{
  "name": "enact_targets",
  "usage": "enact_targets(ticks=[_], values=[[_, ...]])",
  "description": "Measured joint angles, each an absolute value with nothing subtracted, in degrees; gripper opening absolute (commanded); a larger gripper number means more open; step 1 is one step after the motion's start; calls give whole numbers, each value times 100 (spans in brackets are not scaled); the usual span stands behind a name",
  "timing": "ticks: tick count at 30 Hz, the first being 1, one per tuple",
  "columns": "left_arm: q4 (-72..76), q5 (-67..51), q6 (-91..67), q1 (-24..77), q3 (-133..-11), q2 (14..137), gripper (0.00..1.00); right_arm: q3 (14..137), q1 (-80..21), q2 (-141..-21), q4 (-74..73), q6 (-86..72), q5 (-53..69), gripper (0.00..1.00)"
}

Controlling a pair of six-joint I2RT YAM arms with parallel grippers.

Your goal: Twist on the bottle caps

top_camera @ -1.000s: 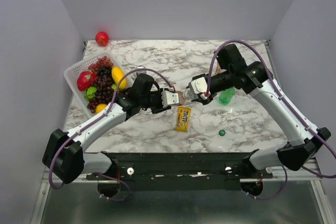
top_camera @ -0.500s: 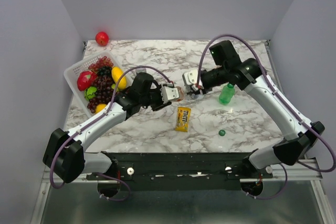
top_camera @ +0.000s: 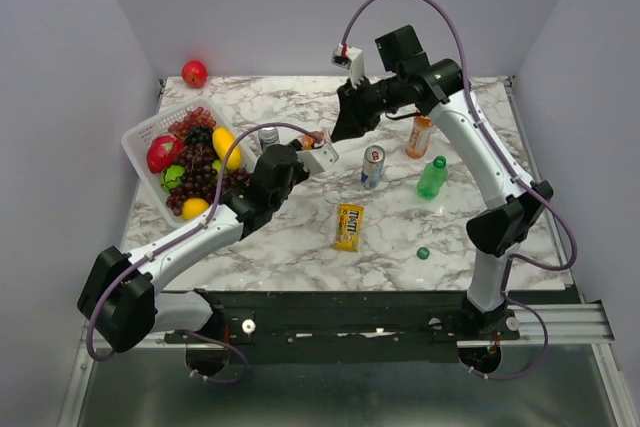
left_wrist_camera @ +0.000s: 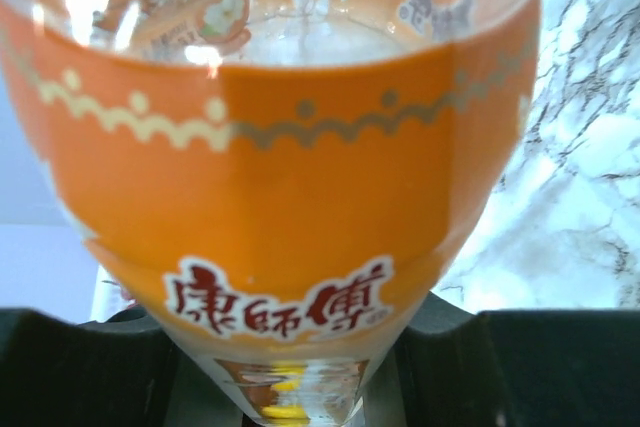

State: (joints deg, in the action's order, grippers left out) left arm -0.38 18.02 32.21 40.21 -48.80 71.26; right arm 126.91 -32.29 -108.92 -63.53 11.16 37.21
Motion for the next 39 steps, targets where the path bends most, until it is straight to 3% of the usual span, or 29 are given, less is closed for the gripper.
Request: enact_targets(ticks=[1,2,3,5,8,11,15,19,25,28,34,39], values=[[43,1909,3312,4060,-4831,7126,0,12696,-3197,-10930,-6372,860,3758,12],[115,1979,3380,4077,-4790,7126,0,12704,-3153,-10973,-6405,650,3822,29],[180,2067,3487,4088,-4737,7124,0,12707,-3111,-11026,-6436,454,3894,39],[268,2174,3640,4091,-4661,7126,0,12707,-3022,-11148,-6490,172,4088,53],[388,2196,3824,4123,-4613,7126,0,12687,-2912,-11277,-6532,-73,4445,64],[464,2038,3841,4233,-4652,7116,0,12691,-2792,-11303,-6519,-154,4781,68],[154,1568,3800,4261,-4703,7116,0,12757,-2550,-11122,-6523,270,4993,68],[-469,628,3787,4158,-4851,7116,0,12451,-2381,-10506,-6637,1782,5033,68],[-1302,-1028,3844,3850,-5363,7247,0,9738,-2567,-8112,-6298,4700,5196,74],[-1564,-1653,3924,3767,-5586,7328,0,8969,-2871,-7373,-6014,5625,5105,74],[-1909,-2324,4032,3767,-5708,7391,0,8783,-3201,-7446,-5461,6429,4842,71],[-2014,-2517,4073,3767,-5721,7424,0,8783,-3275,-7588,-5345,6772,4698,62]])
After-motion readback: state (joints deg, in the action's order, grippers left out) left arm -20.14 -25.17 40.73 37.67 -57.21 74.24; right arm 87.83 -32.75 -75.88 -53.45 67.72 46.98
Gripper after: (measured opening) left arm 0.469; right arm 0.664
